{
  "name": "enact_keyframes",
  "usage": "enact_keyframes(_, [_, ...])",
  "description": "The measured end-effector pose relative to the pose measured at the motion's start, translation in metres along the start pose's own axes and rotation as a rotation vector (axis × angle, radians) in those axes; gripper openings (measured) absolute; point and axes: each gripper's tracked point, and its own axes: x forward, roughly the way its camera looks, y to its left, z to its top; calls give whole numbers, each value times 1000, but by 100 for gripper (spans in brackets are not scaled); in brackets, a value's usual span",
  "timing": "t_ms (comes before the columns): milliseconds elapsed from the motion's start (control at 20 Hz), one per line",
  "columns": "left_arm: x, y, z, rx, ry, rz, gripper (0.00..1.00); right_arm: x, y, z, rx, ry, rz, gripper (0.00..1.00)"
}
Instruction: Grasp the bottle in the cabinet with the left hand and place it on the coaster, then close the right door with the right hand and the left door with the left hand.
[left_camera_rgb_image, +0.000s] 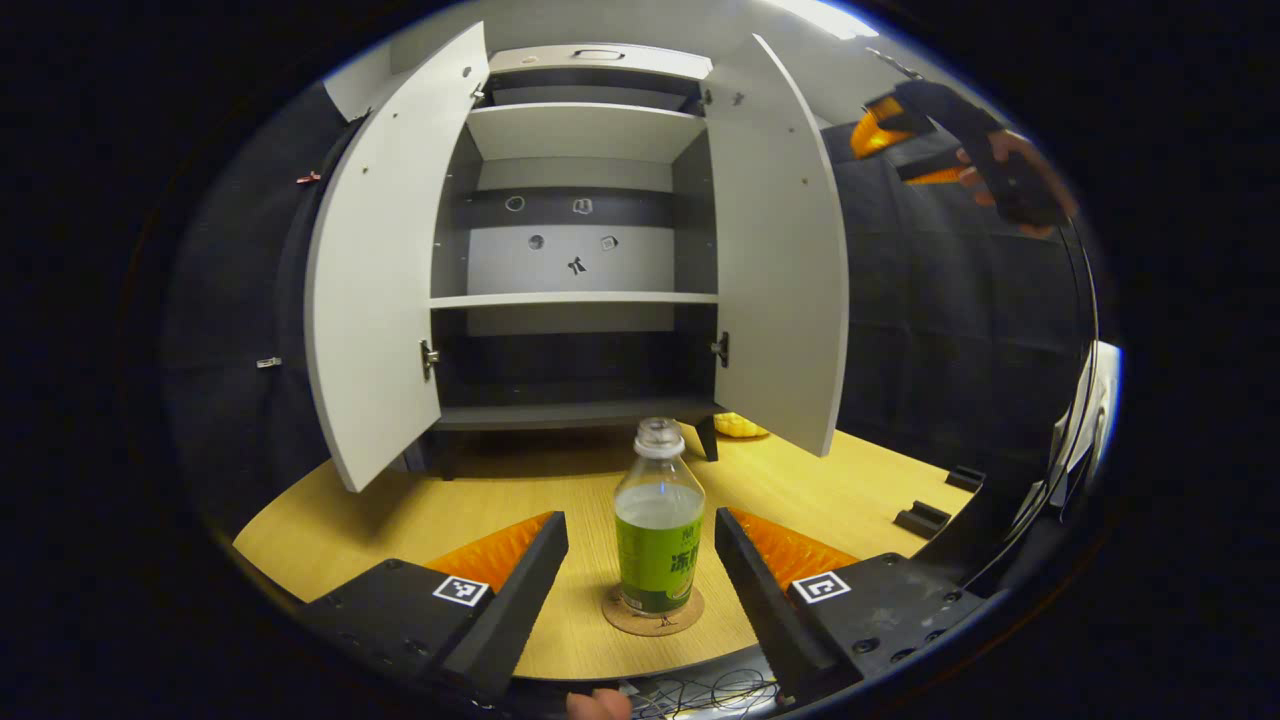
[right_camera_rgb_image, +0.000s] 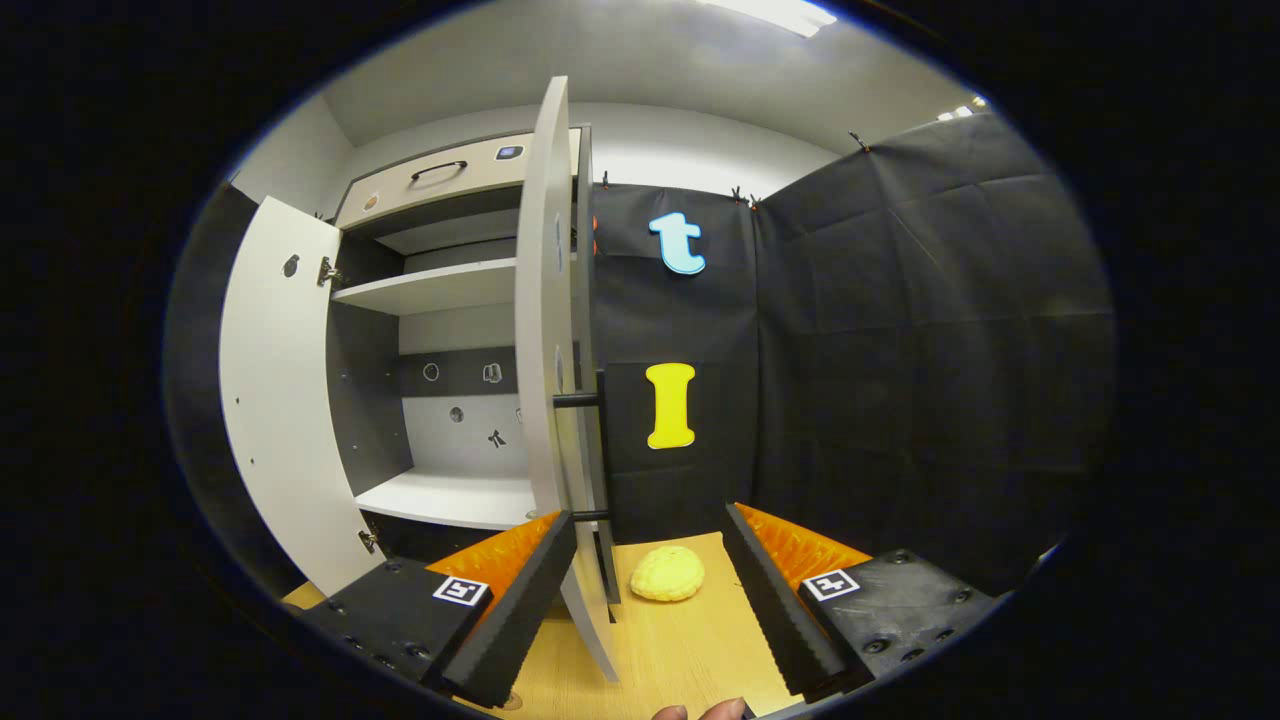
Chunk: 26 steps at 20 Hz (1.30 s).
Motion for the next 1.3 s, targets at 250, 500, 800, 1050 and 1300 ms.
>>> enact_keyframes(250, [-24,62,86,-43,-77,181,95,42,-17,-5,-24,26,-4,99])
enact_keyframes(500, [-41,115,135,-93,-90,301,95,55,-11,-4,-3,39,57,96])
enact_keyframes(800, [-67,153,153,-50,-70,386,95,54,4,-8,35,68,95,97])
enact_keyframes(1050, [-85,175,154,-78,-82,450,95,48,43,-13,29,91,166,97])
enact_keyframes(1300, [-100,189,156,-103,-83,446,95,48,92,-17,71,99,242,97])
